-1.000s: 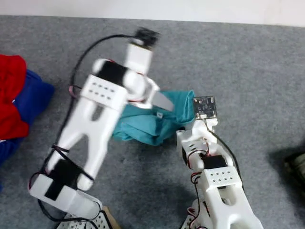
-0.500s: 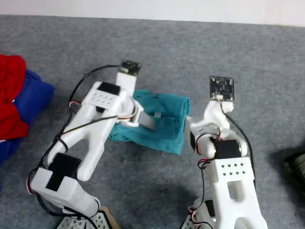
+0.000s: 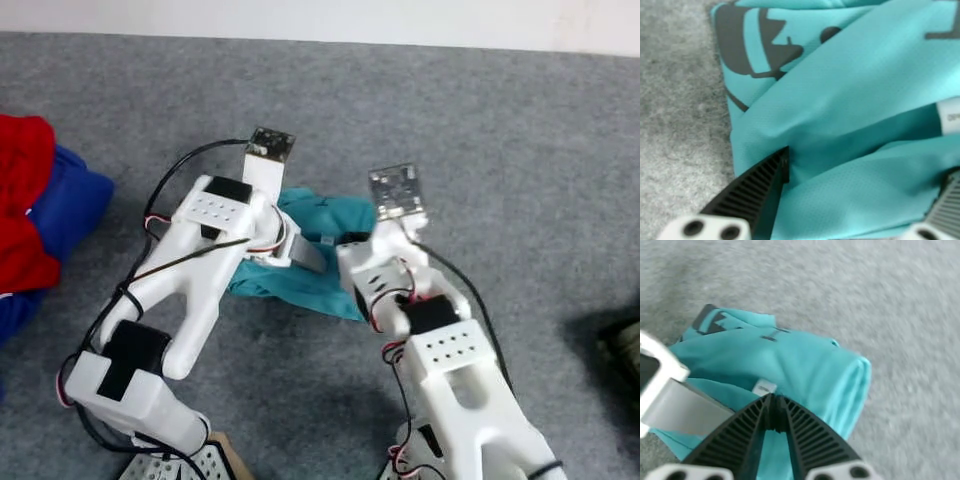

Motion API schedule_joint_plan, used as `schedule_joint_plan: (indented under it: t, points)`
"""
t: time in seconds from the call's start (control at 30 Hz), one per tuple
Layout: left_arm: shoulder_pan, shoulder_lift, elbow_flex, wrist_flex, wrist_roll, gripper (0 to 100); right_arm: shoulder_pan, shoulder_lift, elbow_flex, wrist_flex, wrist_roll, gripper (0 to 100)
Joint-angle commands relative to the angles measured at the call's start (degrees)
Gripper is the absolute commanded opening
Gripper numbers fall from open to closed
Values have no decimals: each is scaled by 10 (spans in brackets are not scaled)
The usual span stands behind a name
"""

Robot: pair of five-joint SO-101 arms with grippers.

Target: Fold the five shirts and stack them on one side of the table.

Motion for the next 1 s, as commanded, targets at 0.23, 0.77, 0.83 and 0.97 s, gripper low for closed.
schedule_joint_plan:
  t: [0.23, 0.77, 0.83, 0.97]
  points:
    - [-29, -58, -11, 22, 0, 450, -12, 144, -22, -98, 58, 12]
    - [-67, -39, 5, -40, 0, 450, -29, 116, -17, 0, 58, 12]
    - [-62, 2, 0, -60, 0, 450, -43, 81, -4, 29, 58, 12]
    - [-58, 73, -23, -93, 0, 450, -65, -4, 33, 71, 49, 12]
